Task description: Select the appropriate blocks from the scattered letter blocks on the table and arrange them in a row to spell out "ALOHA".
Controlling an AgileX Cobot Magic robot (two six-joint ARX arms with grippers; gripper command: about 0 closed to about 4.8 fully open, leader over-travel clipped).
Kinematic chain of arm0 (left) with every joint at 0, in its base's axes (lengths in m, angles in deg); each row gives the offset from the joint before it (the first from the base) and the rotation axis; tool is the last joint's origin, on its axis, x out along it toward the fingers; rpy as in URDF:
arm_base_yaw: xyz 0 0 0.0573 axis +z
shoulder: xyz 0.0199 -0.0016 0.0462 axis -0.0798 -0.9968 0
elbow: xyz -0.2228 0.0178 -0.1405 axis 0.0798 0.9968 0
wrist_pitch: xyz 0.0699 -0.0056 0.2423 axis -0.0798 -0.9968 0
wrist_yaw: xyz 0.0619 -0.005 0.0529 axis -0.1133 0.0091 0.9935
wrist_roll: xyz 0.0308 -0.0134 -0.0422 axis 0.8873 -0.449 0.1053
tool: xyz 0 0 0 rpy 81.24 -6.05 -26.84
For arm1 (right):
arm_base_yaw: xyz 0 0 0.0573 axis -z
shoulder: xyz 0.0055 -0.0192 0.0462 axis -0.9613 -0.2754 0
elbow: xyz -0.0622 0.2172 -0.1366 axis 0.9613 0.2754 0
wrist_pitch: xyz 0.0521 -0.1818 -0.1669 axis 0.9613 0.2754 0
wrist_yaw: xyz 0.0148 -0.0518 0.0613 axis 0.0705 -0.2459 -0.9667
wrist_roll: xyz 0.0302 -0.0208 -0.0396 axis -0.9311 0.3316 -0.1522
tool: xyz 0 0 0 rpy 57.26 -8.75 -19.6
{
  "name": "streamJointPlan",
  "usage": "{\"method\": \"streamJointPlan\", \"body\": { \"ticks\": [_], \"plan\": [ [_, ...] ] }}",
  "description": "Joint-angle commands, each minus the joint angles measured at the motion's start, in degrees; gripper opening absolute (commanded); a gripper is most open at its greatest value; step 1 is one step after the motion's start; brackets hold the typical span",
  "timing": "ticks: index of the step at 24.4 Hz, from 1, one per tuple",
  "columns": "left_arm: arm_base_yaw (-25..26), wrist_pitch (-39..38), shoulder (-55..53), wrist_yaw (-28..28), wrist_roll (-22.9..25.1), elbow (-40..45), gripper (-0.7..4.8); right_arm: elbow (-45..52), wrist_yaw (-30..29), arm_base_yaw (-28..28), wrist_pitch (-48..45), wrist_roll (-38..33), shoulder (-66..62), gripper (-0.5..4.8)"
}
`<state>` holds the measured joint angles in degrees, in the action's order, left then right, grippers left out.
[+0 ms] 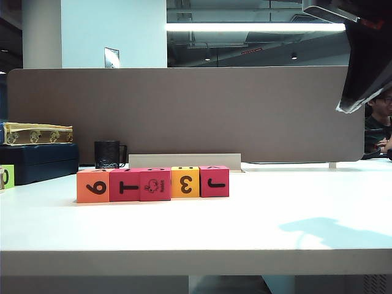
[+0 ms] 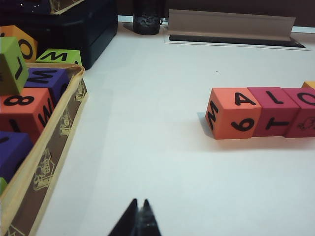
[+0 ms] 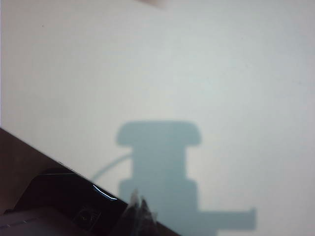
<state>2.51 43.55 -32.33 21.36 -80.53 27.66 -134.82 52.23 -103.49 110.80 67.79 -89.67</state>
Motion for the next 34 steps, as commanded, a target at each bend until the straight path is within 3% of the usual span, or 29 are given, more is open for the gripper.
{"method": "streamJointPlan", "body": {
  "ticks": [1, 3, 6, 9, 16, 18, 24, 34],
  "plan": [
    [0.09, -0.61, 0.04, 0.11, 0.24, -0.04, -0.06, -0.22, -0.13, -0.04, -1.03, 0.31, 0.15, -0.01],
    [0.09, -0.61, 0.04, 0.11, 0.24, -0.04, -0.06, -0.22, 0.85, 0.0, -3.48, 3.91, 0.15, -0.01],
    [0.09, -0.63, 0.04, 0.11, 0.24, -0.04, -0.06, 0.48, 7.26, 0.85, -11.65, 11.87, 3.32, -0.01],
    [0.11, -0.61, 0.02, 0.09, 0.24, -0.04, -0.06, 3.02, 10.43, 4.76, -18.6, 13.16, 9.97, -0.01],
    [0.11, -0.61, 0.02, 0.11, 0.24, -0.04, -0.06, 13.49, 10.14, 19.58, -24.35, 9.77, 28.17, -0.01],
    [0.11, -0.61, 0.04, 0.11, 0.24, -0.04, -0.06, 18.8, 10.16, 21.44, -25.53, 7.26, 33.57, -0.01],
    [0.11, -0.61, 0.04, 0.13, 0.24, -0.04, -0.06, 39.95, 1.14, 23.71, -33.59, 3.76, 47.95, -0.01],
    [0.11, -0.61, 0.04, 0.11, 0.24, -0.04, -0.05, 48.37, 2.95, 25.75, -32.44, 1.22, 57.09, -0.01]
  ]
}}
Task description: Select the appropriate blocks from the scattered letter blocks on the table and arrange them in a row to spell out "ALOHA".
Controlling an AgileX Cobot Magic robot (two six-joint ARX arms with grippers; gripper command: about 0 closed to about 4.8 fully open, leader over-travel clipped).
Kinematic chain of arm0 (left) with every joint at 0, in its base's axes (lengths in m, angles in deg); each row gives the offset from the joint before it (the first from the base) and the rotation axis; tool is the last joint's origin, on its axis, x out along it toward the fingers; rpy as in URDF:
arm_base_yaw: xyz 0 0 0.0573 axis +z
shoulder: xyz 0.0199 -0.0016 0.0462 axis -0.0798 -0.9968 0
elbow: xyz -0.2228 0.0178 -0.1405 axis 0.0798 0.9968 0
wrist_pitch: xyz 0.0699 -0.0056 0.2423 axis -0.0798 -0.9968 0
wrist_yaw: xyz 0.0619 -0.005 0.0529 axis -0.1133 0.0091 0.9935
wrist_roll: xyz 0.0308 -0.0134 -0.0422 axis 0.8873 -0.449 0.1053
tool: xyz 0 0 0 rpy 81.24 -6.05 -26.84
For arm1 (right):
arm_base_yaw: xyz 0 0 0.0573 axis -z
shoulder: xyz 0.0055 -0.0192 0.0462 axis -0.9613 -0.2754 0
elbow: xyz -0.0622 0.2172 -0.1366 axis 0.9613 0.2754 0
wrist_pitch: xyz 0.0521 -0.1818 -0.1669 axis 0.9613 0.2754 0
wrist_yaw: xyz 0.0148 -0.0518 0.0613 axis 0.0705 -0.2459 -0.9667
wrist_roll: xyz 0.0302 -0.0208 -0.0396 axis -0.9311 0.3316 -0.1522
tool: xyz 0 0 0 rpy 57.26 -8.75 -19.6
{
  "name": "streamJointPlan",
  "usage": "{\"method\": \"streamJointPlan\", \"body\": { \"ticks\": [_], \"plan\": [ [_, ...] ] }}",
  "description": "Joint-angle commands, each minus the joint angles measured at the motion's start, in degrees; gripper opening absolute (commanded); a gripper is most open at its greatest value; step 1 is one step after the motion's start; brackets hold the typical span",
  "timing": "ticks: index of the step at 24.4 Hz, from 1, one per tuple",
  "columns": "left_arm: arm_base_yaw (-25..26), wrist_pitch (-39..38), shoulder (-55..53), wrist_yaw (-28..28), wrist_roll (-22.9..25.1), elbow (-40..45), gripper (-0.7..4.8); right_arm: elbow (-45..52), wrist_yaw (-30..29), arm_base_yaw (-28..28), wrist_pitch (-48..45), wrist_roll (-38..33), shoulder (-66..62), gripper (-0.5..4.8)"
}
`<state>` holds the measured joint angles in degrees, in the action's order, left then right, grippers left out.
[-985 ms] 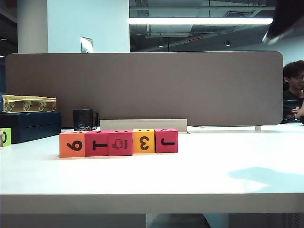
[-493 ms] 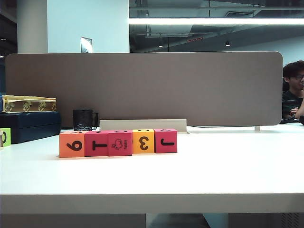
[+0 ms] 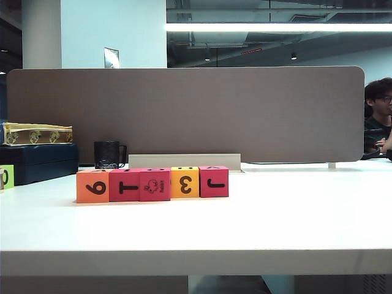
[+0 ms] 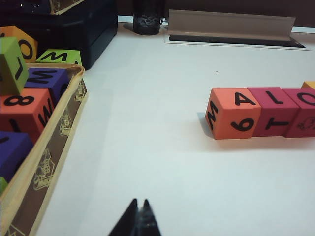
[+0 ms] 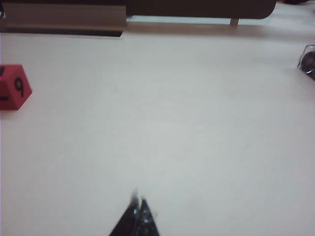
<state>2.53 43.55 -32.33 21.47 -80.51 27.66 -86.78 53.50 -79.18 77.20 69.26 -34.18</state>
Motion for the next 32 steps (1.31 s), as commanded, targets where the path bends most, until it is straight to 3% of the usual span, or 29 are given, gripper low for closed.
{"method": "streamJointPlan", "body": {
  "ticks": [1, 32],
  "plan": [
    [0.09, -0.61, 0.04, 0.0, 0.22, -0.04, -0.06, 0.33, 1.68, 2.14, 1.9, -0.24, 2.54, -0.01],
    [0.09, -0.61, 0.02, 0.0, 0.22, -0.04, -0.06, 0.33, 1.33, 3.56, 3.28, 0.0, 3.13, -0.01]
  ]
}}
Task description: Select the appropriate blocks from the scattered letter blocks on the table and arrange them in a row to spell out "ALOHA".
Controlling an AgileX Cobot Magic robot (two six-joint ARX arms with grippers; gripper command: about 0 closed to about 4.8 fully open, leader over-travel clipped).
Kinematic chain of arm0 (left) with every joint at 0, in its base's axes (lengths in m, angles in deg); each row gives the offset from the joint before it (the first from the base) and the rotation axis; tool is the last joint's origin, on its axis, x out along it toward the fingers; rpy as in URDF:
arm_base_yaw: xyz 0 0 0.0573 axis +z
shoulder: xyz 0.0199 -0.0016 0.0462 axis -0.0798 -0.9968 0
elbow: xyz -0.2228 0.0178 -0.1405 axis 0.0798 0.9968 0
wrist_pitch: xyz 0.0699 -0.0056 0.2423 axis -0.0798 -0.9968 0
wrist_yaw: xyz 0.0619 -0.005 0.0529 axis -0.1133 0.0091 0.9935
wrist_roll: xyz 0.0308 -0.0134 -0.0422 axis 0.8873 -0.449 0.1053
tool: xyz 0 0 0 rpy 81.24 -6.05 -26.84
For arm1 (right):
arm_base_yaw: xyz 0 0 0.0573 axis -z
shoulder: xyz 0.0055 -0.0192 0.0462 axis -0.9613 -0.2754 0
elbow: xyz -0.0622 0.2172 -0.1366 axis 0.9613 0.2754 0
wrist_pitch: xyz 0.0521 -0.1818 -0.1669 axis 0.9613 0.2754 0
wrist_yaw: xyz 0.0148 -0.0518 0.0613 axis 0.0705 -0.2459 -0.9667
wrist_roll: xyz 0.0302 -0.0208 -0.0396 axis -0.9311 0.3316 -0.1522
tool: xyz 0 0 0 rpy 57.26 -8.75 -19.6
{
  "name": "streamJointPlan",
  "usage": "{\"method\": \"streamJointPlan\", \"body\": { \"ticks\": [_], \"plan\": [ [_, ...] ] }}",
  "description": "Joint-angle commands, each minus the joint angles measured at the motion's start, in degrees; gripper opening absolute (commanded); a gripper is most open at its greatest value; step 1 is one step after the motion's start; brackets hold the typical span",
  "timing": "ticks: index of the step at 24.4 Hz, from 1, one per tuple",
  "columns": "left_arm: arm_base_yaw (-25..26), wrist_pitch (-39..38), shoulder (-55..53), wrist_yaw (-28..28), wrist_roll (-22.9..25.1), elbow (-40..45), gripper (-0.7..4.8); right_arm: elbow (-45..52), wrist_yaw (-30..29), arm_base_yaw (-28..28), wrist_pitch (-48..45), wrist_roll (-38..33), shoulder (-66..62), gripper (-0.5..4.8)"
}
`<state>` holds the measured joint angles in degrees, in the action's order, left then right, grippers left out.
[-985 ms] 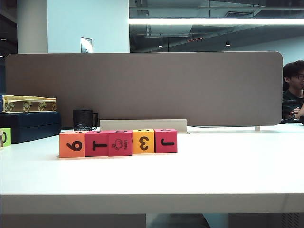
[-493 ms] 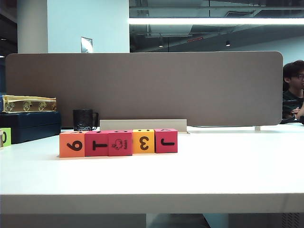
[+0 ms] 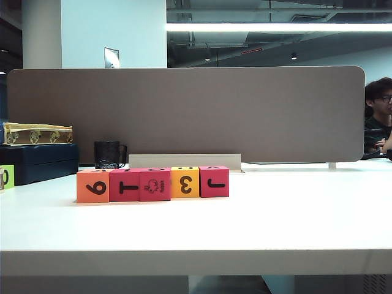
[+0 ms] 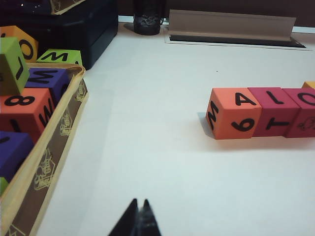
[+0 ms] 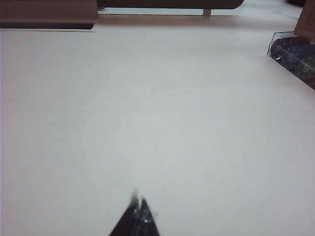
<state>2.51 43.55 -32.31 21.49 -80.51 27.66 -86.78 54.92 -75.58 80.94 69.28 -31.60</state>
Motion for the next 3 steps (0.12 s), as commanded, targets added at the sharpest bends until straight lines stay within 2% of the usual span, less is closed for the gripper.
{"method": "streamJointPlan", "body": {
  "ticks": [1, 3],
  "plan": [
    [0.11, -0.61, 0.0, -0.02, 0.22, -0.04, -0.05, 0.33, -0.09, -0.04, -0.46, -0.02, 0.55, -0.01],
    [0.11, -0.61, 0.0, -0.02, 0.22, -0.04, -0.06, 0.33, -0.09, -0.04, -0.46, -0.02, 0.55, -0.01]
  ]
}}
